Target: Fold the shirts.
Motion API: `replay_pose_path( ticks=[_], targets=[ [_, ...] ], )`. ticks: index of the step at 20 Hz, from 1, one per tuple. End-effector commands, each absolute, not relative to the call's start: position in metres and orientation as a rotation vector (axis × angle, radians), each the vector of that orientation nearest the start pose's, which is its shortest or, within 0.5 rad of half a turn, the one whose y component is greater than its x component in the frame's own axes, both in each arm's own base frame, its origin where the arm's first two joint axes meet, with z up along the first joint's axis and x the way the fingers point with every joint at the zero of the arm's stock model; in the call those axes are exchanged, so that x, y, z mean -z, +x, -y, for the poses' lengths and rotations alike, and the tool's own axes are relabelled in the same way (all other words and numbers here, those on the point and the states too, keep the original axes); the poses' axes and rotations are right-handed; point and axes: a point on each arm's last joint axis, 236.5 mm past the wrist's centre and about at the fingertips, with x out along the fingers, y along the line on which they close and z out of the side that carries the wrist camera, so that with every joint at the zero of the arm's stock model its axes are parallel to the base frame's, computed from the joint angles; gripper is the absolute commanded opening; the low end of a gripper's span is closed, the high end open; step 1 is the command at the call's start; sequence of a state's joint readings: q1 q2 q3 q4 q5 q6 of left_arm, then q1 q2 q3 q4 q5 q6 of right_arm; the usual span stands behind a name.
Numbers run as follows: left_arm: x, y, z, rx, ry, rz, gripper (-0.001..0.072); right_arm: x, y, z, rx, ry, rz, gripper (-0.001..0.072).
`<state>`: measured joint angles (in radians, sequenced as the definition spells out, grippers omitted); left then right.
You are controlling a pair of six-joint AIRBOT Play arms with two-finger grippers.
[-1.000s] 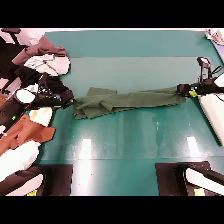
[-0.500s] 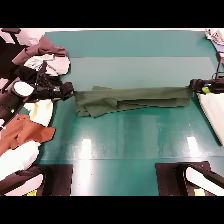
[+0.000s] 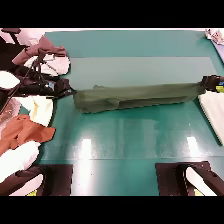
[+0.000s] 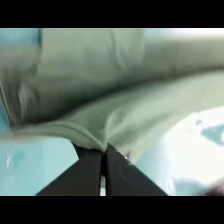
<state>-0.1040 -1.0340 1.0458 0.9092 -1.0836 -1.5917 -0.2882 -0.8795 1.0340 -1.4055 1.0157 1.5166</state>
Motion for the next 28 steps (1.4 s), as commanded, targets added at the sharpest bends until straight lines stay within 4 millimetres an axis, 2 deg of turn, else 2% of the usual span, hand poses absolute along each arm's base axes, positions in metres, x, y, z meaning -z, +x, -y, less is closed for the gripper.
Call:
replay_pose_path(
  ticks=[1, 4, 7, 10, 14, 19, 21, 25, 28],
  targets=[
    [-0.113, 0.296, 0.171, 0.523, -0.501, -1.203, 0.0027, -0.127, 0.317, 0.077, 0.215, 0.188, -0.915, 0.0019],
    [-0.111, 0.277, 0.17, 0.519, -0.505, -1.228, 0.0027, -0.131, 0.306, 0.076, 0.228, 0.2, -0.921, 0.0018],
    [-0.091, 0.271, 0.168, 0.482, -0.541, -1.251, 0.0027, -0.124, 0.3, 0.077, 0.248, 0.215, -0.96, 0.0019],
    [-0.072, 0.297, 0.162, 0.412, -0.59, -1.173, 0.0027, -0.097, 0.304, 0.078, 0.244, 0.231, -1.061, 0.0019],
    [-0.06, 0.345, 0.159, 0.341, -0.677, -1.071, 0.0027, -0.062, 0.338, 0.082, 0.231, 0.233, -1.091, 0.0019],
    [-0.011, 0.383, 0.17, 0.338, -0.739, -1.128, 0.0027, -0.013, 0.367, 0.064, 0.173, 0.195, -1.172, 0.0019],
    [-0.003, 0.399, 0.17, 0.325, -0.739, -1.131, 0.0027, -0.005, 0.378, 0.059, 0.161, 0.184, -1.159, 0.0019],
    [-0.009, 0.429, 0.163, 0.297, -0.731, -1.053, 0.0027, -0.005, 0.399, 0.067, 0.172, 0.183, -1.085, 0.0019],
    [-0.004, 0.434, 0.16, 0.281, -0.726, -1.045, 0.0027, 0.001, 0.401, 0.084, 0.206, 0.208, -1.09, 0.0019]
  ],
)
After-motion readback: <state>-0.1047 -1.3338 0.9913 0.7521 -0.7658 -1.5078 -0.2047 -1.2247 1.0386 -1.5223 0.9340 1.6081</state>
